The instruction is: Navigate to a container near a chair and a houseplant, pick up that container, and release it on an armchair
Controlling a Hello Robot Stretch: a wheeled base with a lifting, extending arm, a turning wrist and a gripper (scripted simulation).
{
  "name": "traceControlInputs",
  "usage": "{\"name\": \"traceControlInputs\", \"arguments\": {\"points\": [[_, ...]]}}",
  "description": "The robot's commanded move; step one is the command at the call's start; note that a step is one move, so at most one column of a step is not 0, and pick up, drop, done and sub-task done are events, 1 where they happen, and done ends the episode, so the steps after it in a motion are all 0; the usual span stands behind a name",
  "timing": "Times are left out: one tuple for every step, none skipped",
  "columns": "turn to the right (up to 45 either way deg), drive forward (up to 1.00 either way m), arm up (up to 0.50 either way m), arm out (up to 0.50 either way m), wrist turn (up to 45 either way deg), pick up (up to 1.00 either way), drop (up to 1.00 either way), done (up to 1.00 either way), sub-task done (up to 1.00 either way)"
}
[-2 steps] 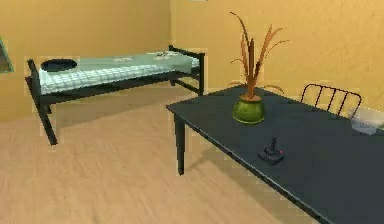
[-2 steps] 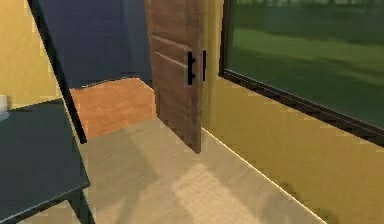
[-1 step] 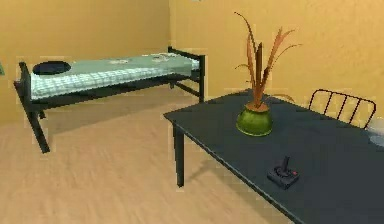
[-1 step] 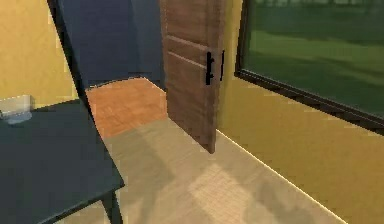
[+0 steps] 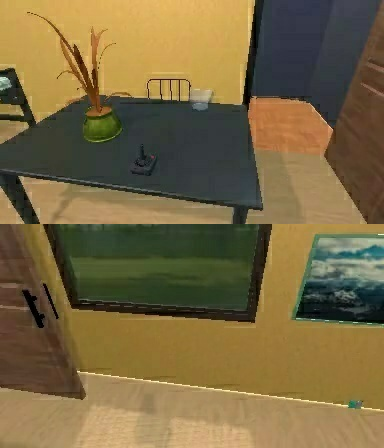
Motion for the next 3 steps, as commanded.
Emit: {"name": "traceControlInputs", "arguments": {"points": [[45.0,0.00,0.00,0.00,0.0,0.00,0.00,0.00,0.00],[12.0,0.00,0.00,0.00,0.0,0.00,0.00,0.00,0.00],[0.0,0.35,0.00,0.00,0.0,0.00,0.00,0.00,0.00]]}}
